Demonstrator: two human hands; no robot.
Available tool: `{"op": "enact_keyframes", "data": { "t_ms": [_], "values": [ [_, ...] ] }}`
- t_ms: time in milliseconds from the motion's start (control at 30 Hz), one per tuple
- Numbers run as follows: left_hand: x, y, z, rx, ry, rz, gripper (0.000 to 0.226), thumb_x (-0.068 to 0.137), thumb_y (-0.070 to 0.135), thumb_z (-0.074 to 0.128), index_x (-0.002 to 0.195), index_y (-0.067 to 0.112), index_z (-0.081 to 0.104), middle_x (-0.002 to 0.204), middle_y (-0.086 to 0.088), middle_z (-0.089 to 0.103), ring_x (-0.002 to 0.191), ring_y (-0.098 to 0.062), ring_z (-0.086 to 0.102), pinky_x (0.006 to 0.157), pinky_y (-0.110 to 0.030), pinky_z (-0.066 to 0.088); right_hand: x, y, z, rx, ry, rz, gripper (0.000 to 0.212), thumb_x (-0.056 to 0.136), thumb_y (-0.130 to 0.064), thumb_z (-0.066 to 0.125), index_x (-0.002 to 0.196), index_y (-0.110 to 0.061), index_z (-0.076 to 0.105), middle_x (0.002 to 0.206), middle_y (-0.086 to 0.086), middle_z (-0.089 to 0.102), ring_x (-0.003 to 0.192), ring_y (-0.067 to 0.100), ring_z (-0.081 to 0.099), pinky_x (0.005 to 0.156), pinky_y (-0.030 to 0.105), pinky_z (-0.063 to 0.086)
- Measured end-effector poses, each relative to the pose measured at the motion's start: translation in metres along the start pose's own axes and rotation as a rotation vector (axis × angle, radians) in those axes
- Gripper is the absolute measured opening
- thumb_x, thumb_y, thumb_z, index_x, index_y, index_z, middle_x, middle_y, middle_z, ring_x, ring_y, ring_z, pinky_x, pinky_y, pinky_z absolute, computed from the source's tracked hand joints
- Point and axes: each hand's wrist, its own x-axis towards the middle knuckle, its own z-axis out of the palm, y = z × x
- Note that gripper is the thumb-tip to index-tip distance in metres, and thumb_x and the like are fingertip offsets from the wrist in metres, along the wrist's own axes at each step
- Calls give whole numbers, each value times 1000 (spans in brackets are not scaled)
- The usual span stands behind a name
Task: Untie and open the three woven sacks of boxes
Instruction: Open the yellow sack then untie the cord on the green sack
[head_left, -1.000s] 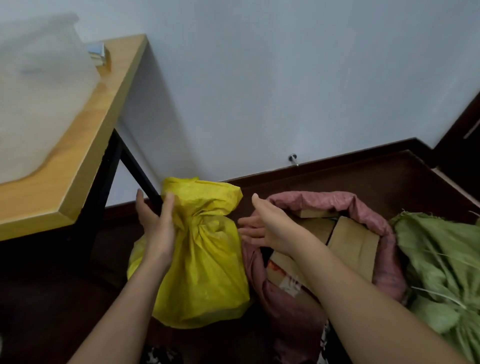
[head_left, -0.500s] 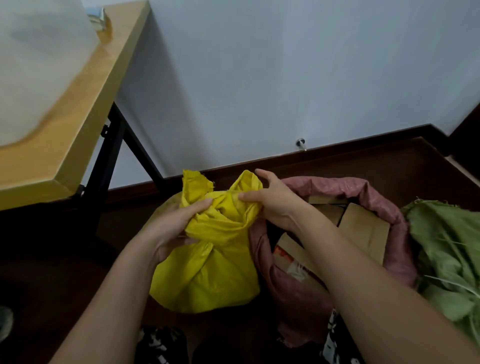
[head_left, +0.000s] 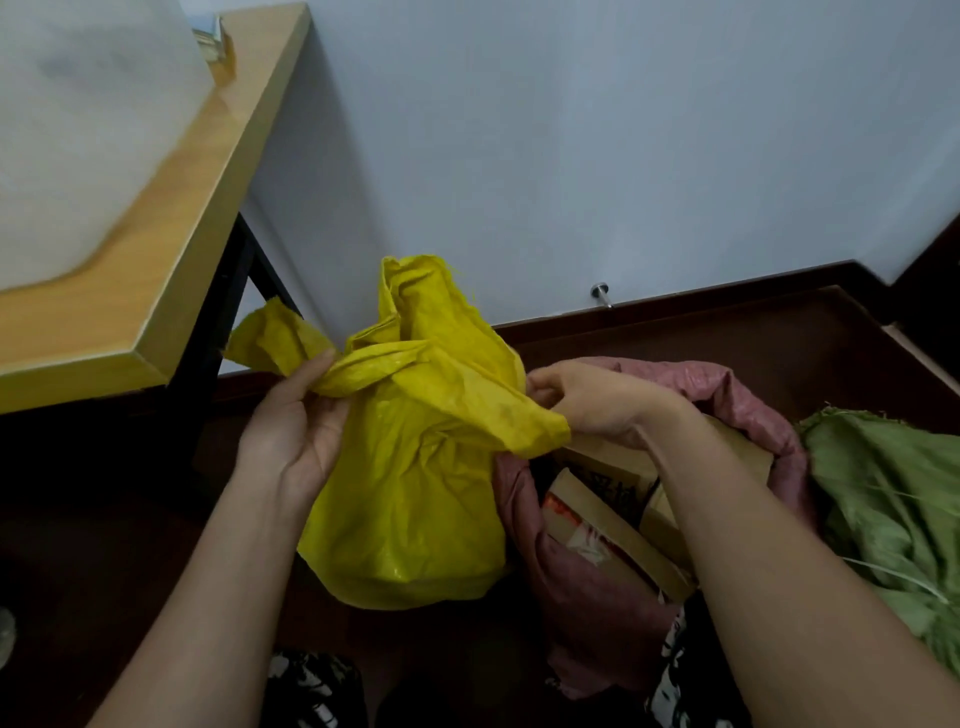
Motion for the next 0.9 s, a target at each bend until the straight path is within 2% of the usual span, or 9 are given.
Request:
{"op": "enact_keyframes", "data": {
  "t_ms": [100,133,233,367,433,567,733,833,900],
  "values": [
    [-4,-6,8,32,13,-64,55,65,0,79,115,-2,57,113,-26,65,103,-34,66,84,-44,56,13,0,19,231,74,-105,73,79,9,68,139,-19,38,116,7,63,100,19,63,79,30,55],
    [-9,-11,13,56,0,-105,39,80,13,69,115,-2,56,113,-26,66,105,-34,66,86,-44,55,16,0,25,280,84,-119,70,82,7,67,139,-21,38,113,7,63,100,21,63,82,35,54],
    [-19,-25,20,291,-93,-165,50,81,38,61,116,3,59,113,-18,69,107,-27,66,87,-41,54,18,-5,40,315,42,-111,26,88,-1,63,112,-12,62,95,6,68,85,18,64,75,35,55],
    [-25,-46,19,643,-90,-175,44,79,25,68,118,5,64,110,-17,70,99,-28,69,74,-36,60,16,-8,48,424,-70,-68,17,94,-15,57,106,-5,65,104,18,63,89,26,60,79,36,50],
    [-18,-48,15,612,43,-146,26,84,13,67,109,5,66,98,-15,71,85,-25,70,64,-32,60,14,-11,40,533,-16,-13,21,93,-22,59,100,-3,66,101,19,63,86,26,60,79,37,48],
    [-4,-31,1,469,193,-144,7,92,12,52,93,10,59,86,-10,58,76,-20,57,73,-35,49,6,-12,20,642,145,82,22,94,-25,57,100,-6,67,100,15,66,88,25,63,72,38,57],
    [-4,13,-18,5,247,-90,31,78,-6,41,105,0,55,112,-17,61,110,-31,59,85,-47,48,-4,-5,-2,919,570,142,13,95,-5,48,96,-7,61,95,12,63,79,21,63,54,33,59],
    [-13,18,-22,4,287,-111,46,64,-25,34,98,-3,54,119,-19,58,112,-35,57,98,-50,43,-9,11,1,442,701,200,9,90,-5,55,95,-8,61,97,9,60,85,22,60,65,37,60],
    [-21,12,-22,122,291,-145,65,44,-25,32,103,-4,53,109,-23,59,98,-40,58,97,-54,42,-13,19,10,-186,672,101,45,80,-5,66,123,-13,54,105,1,53,101,17,51,88,37,50]
  ]
}}
